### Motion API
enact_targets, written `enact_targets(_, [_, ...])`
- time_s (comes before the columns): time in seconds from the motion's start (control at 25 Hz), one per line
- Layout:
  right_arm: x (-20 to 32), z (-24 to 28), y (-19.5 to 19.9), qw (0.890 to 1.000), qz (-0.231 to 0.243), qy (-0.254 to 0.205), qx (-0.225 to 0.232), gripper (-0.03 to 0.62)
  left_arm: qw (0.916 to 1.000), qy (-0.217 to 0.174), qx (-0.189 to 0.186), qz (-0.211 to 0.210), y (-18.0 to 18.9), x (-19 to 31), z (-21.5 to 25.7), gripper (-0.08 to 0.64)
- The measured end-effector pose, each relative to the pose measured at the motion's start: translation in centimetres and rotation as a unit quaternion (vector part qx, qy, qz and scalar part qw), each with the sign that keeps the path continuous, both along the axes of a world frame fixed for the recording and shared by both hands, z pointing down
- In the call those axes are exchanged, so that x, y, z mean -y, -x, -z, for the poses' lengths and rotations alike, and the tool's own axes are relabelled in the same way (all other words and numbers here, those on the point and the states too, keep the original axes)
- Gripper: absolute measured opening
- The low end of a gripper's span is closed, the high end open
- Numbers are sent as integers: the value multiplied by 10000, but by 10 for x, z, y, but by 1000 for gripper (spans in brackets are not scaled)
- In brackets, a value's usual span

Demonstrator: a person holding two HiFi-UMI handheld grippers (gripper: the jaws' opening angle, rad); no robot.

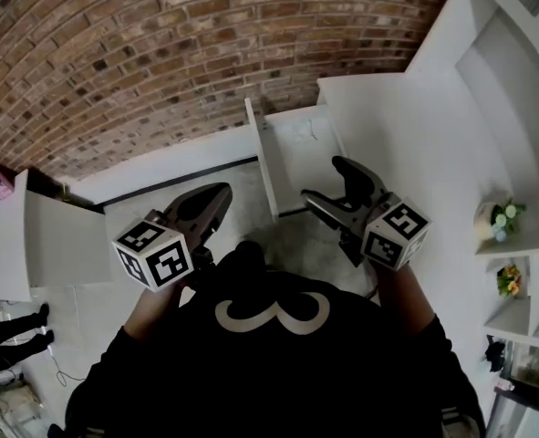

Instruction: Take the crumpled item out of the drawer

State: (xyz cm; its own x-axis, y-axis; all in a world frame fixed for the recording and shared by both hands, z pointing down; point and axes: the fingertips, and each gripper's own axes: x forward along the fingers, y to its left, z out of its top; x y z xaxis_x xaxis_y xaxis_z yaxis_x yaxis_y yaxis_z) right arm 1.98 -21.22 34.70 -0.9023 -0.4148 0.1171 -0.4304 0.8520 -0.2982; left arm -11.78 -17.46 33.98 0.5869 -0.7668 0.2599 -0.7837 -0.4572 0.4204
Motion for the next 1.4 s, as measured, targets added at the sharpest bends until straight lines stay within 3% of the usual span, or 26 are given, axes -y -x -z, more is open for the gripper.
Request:
enact_targets(0.6, [79, -101, 15, 9925, -323, 781, -879, 371, 9977, 524, -274, -335, -1, 94, -43, 2])
enact_targets(0.8, [110, -130, 25, 9892, -327, 1039, -983, 370, 9962, 664, -347, -444, 0, 131, -53, 2])
enact_targets(1.4, [206, -271, 54, 9621, -377, 1855, -1964, 354, 9900, 1314, -297, -423, 28, 216, -119, 2])
